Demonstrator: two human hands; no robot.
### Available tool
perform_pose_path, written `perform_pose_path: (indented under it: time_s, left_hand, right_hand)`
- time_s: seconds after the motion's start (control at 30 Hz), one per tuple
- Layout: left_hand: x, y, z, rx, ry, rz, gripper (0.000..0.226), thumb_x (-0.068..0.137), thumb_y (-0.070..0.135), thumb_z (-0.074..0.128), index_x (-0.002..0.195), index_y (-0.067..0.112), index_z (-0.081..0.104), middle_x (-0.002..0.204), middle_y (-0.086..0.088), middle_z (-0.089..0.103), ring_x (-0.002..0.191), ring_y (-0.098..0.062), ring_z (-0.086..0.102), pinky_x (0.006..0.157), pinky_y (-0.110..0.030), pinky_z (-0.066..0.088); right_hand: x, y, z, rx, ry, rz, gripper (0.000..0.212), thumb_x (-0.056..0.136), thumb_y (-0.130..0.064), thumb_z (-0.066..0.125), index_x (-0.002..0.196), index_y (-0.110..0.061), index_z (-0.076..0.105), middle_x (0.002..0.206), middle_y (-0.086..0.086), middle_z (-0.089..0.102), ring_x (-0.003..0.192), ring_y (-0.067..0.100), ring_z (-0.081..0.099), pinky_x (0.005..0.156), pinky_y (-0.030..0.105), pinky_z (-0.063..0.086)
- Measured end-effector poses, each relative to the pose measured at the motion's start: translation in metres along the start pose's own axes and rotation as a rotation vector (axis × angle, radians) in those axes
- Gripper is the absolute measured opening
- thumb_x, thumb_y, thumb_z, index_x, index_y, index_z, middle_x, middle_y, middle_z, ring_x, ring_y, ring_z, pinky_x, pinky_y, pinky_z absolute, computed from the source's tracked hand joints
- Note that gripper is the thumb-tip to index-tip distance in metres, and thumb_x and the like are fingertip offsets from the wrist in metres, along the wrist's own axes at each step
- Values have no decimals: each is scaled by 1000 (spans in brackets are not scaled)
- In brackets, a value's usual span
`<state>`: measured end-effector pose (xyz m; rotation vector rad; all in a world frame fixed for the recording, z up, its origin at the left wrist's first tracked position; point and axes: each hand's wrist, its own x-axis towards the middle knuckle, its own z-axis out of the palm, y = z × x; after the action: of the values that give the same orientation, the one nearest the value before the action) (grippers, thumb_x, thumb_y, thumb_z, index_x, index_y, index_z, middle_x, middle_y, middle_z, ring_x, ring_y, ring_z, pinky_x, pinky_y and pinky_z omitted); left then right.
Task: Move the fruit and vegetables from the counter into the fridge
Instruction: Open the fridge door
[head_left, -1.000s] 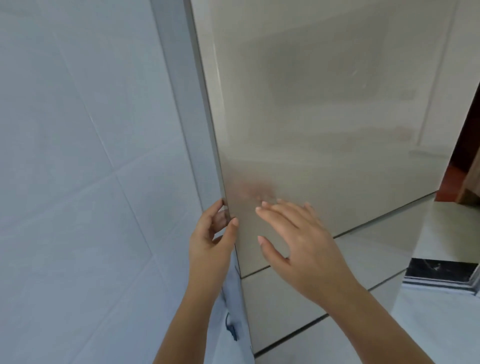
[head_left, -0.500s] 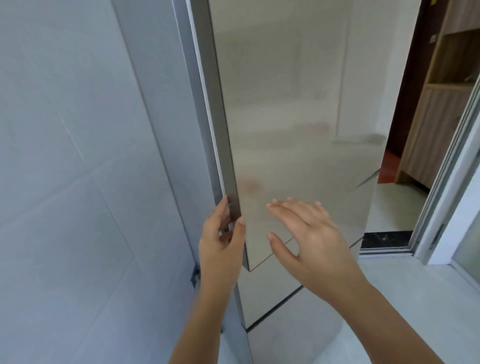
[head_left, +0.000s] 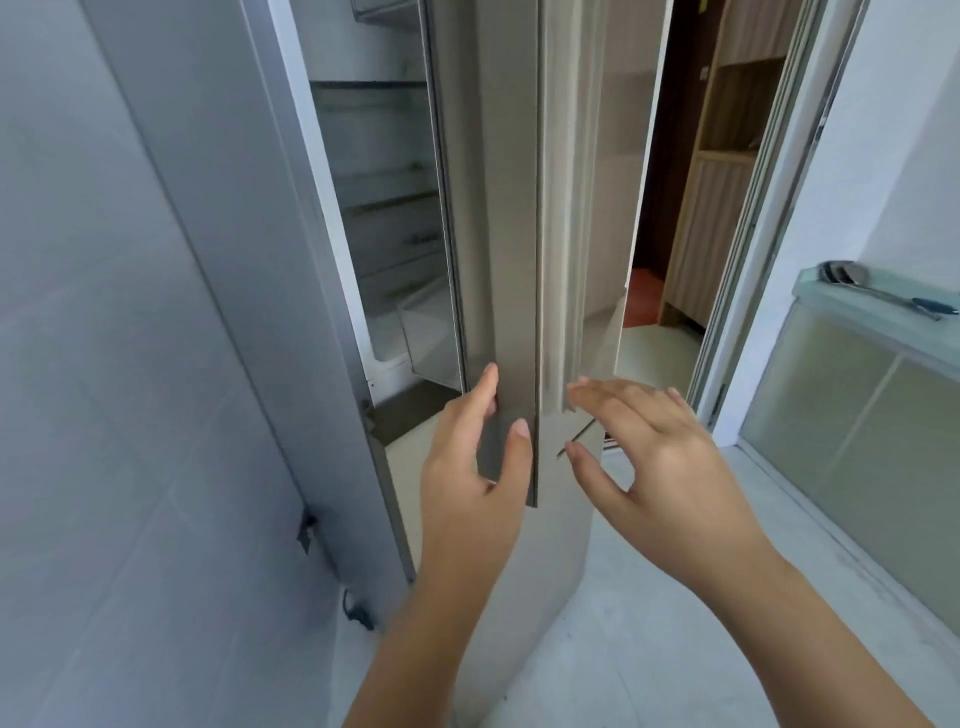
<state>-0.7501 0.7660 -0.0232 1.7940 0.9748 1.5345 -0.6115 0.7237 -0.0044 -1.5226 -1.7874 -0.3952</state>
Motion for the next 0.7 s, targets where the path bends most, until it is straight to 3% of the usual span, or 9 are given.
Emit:
perform_pose_path:
  time_s: [0.2, 0.37, 0.53, 0.63, 0.7]
  left_hand:
    - [-26, 17, 30, -86, -101, 70, 43, 85, 21, 51, 122, 41, 41, 123, 21, 50, 117, 7, 45, 94, -8, 35]
    - [-37, 31, 54, -159, -223, 120, 42, 85, 29, 51, 126, 33, 43, 129, 16, 49, 121, 5, 44, 96, -9, 34]
    - [-41, 42, 81, -189, -318, 156, 49, 84, 33, 46, 131, 20, 47, 130, 10, 51, 121, 0, 46, 98, -11, 35]
    - [-43, 51, 94, -207, -422, 160, 45, 83, 33, 51, 128, 27, 47, 132, 13, 48, 123, -2, 44, 98, -12, 36]
    - [-45, 56, 98, -192, -470, 168, 44, 83, 33, 52, 126, 26, 50, 134, 5, 48, 125, -6, 42, 89, -3, 36]
  right_hand:
    - [-31, 14, -28, -48, 29, 71, 41, 83, -34, 46, 115, -11, 61, 111, 4, 65, 104, 24, 58, 90, 47, 45]
    - [-53, 24, -56, -140, 69, 156, 43, 83, -35, 44, 114, -11, 61, 113, 5, 65, 105, 21, 55, 94, 38, 36]
    - [-77, 32, -82, -193, 71, 236, 44, 83, -36, 44, 115, -12, 61, 113, 5, 65, 104, 25, 59, 91, 52, 44]
    - [-88, 35, -97, -249, 97, 260, 43, 82, -35, 45, 112, -11, 62, 110, 4, 66, 100, 26, 60, 88, 50, 46]
    - [-93, 36, -106, -288, 114, 271, 42, 81, -34, 45, 111, -10, 63, 109, 5, 66, 99, 26, 60, 88, 47, 46]
